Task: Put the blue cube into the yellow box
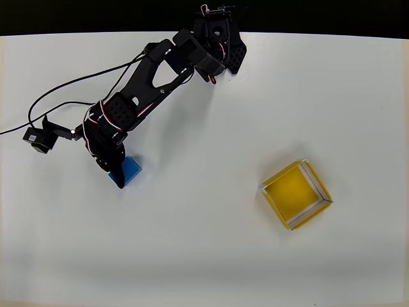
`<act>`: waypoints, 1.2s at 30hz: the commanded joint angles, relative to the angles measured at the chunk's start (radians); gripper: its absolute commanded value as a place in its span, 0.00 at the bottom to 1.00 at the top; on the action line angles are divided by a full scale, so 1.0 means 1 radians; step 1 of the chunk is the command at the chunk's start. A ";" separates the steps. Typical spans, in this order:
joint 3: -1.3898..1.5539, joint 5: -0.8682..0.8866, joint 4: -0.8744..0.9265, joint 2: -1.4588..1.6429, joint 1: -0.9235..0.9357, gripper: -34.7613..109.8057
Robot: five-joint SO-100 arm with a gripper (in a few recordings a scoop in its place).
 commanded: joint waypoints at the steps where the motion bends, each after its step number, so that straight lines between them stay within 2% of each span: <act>1: -0.107 0.012 -0.035 0.026 -0.017 0.60; 11: -0.107 0.055 -0.051 -0.029 -0.069 0.59; 18: -0.104 0.061 0.040 -0.028 -0.092 0.57; 28: -0.101 0.046 0.112 -0.026 -0.097 0.48; 36: -0.109 0.026 0.063 -0.037 -0.081 0.44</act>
